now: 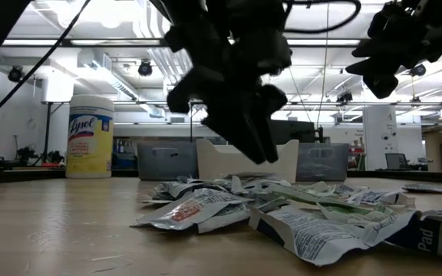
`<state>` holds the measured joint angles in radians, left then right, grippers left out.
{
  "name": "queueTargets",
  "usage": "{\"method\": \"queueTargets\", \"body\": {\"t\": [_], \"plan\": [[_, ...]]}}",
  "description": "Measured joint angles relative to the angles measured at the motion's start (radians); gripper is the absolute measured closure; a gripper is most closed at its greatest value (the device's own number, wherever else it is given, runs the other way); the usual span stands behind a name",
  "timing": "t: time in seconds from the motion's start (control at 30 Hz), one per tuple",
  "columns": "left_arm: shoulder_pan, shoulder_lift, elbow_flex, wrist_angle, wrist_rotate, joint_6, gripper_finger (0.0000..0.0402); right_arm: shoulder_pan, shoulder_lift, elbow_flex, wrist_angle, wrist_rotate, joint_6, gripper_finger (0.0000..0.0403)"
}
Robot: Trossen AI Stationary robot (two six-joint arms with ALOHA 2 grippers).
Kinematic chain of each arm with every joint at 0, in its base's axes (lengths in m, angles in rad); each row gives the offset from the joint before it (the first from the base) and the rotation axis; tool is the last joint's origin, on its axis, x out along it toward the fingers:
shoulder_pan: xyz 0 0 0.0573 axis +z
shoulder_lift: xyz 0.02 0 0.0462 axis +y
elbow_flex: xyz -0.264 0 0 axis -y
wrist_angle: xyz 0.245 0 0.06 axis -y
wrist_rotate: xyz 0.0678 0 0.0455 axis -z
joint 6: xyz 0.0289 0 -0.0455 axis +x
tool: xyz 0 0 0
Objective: Pick & Place First Aid Supplies
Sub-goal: Put the blue bandage pack into the right black bin
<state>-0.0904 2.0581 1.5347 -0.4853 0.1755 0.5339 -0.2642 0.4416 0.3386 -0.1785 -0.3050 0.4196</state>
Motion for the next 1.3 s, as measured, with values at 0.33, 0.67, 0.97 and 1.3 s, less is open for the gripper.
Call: {"method": "queueTargets", "body": {"t": [0.33,0.67,0.97,1.3], "plan": [[0.017,0.038,0.003,-0.011,0.019,-0.008,0.0259,0.000,0.003,0.000,-0.005,0.000,0.025,0.0247],[0.019,0.038,-0.001,-0.028,0.029,-0.009,0.0259,0.000,0.012,0.000,-0.005,0.000,0.023,0.0252],[0.018,0.063,0.000,-0.029,0.035,-0.010,0.0281,0.000,0.011,0.000,-0.005,0.000,0.026,0.0250],[0.017,0.067,0.015,-0.031,0.028,-0.036,0.0323,0.000,0.012,0.000,-0.005,0.000,0.026,0.0254]]}}
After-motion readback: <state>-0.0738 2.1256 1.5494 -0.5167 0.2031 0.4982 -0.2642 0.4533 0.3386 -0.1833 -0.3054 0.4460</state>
